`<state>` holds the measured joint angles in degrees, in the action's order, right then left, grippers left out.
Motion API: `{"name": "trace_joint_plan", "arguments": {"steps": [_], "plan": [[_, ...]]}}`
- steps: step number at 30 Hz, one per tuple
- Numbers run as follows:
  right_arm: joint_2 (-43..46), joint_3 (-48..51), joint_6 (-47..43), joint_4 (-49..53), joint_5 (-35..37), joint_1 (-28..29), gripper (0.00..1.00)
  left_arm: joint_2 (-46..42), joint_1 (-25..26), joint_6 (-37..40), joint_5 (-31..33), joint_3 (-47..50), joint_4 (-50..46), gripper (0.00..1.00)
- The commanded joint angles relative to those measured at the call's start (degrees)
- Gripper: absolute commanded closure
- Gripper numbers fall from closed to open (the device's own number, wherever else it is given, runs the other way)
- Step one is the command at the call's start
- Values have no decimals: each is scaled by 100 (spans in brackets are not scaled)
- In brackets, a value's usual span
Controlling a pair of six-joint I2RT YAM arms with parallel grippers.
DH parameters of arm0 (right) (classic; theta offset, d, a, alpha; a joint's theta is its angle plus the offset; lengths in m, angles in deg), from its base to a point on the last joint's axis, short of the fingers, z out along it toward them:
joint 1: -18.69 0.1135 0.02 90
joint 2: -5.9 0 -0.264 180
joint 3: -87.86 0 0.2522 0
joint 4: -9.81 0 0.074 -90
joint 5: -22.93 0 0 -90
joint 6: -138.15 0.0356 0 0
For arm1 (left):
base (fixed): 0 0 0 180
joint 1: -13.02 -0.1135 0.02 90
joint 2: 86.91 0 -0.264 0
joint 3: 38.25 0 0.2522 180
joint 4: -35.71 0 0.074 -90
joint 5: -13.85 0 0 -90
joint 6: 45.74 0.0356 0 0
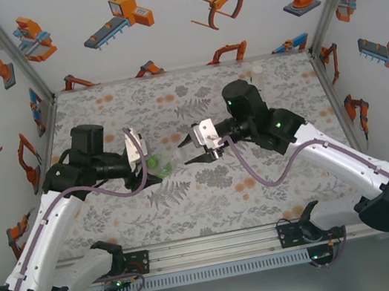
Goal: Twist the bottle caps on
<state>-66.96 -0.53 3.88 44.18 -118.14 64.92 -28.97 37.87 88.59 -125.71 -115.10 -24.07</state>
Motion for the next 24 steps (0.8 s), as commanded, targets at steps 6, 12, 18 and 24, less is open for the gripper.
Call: {"name": "trace_joint_plan", "arguments": {"steps": [6,12,18,24], "plan": [[-94,-266,-310,271,14,87,64,-41,47,119,-257,-92,-38,100],[-118,-350,-15,515,-84,140,76,-36,51,101,-256,-85,-38,100],[7,-58,2540,-293,40,173,88,-3,48,101,-259,-70,-40,100],[340,632,6298,-1749,1260,304,100,55,62,119,-260,-80,-41,100]]}}
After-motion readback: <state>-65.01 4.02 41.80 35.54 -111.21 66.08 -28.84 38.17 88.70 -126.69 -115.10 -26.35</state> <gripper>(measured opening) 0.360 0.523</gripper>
